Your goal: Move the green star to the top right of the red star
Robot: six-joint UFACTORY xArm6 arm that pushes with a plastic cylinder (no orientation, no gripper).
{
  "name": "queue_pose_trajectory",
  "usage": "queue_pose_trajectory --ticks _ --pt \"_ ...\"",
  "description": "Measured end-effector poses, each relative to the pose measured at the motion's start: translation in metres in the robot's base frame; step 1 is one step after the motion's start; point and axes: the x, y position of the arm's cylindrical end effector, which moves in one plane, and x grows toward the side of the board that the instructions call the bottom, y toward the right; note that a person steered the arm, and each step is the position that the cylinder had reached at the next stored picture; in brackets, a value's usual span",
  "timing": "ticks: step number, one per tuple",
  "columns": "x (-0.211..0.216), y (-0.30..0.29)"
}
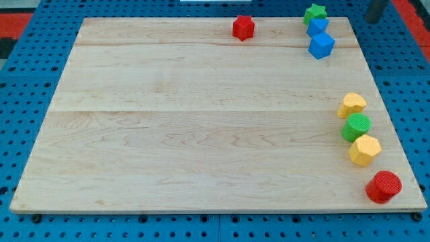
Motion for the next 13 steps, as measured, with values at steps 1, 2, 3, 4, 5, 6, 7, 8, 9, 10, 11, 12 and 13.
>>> queue_pose_trajectory --ticks 1,2,3,4,5,6,7,8,9,10,11,12,13 --pt "-0.001 -0.006" --pt "-0.001 -0.044" --pt "0.000 -0.092" --pt "-0.001 -0.093" --pt "0.000 -0.094" --pt "0.014 -0.102" --pt "0.026 -0.103" --pt "-0.001 -0.081" --pt "-0.001 -0.084" --pt "0.000 -0.135" --pt "-0.001 -0.165" --pt "0.000 -0.165" --pt "-0.001 -0.184"
